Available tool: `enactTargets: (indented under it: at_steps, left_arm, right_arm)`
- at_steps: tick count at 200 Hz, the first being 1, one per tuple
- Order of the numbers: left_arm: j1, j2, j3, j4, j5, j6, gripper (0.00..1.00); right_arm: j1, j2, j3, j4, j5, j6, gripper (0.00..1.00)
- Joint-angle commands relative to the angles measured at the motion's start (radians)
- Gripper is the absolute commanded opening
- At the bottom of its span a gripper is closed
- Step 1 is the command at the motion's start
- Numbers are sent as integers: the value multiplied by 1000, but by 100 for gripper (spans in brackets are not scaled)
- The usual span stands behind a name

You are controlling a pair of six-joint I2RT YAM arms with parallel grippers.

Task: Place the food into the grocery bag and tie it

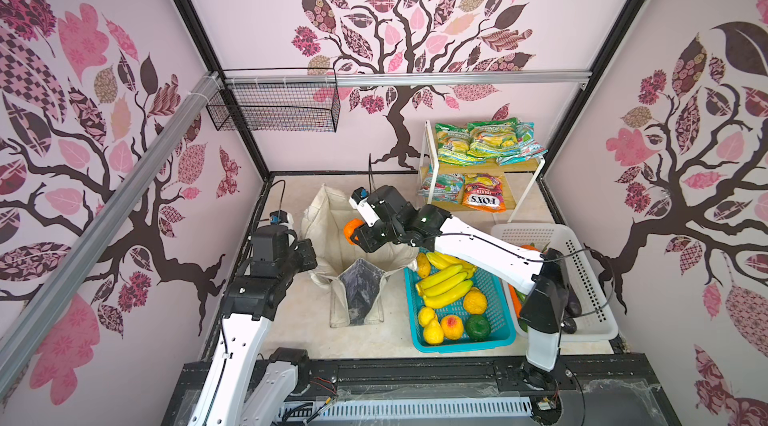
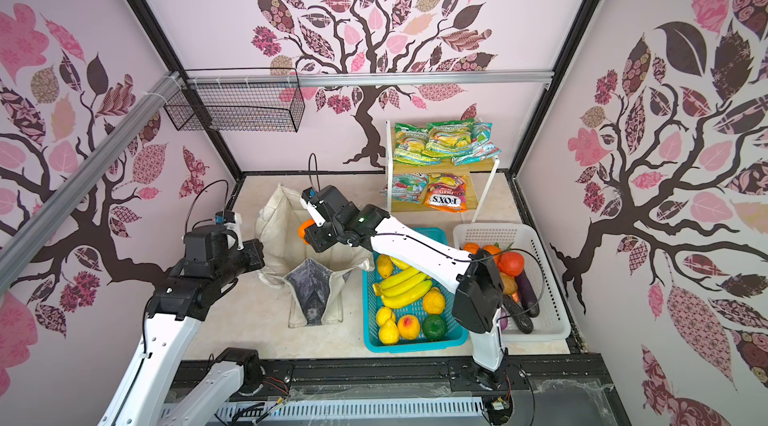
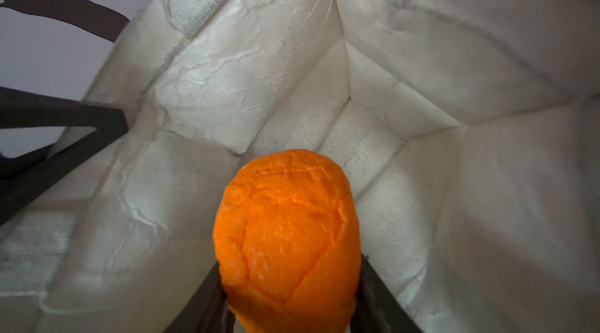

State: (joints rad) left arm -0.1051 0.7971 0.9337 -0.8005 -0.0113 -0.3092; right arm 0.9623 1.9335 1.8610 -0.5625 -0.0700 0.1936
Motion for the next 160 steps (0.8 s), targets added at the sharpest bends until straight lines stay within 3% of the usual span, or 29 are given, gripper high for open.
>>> enactTargets:
  at_steps: [1,73,160]
  left_arm:
    - [1,3,-27,0,30,18,0]
    - [1,1,-29,2,12,6,0]
    - [-1,-14,-29,-2,-44,-4,0]
  right_arm:
    - [7,89,75,-23,-32,-42,30]
    - [13,280,128,29,-76,-39,28]
    - [-1,485,254,10,98,83,31]
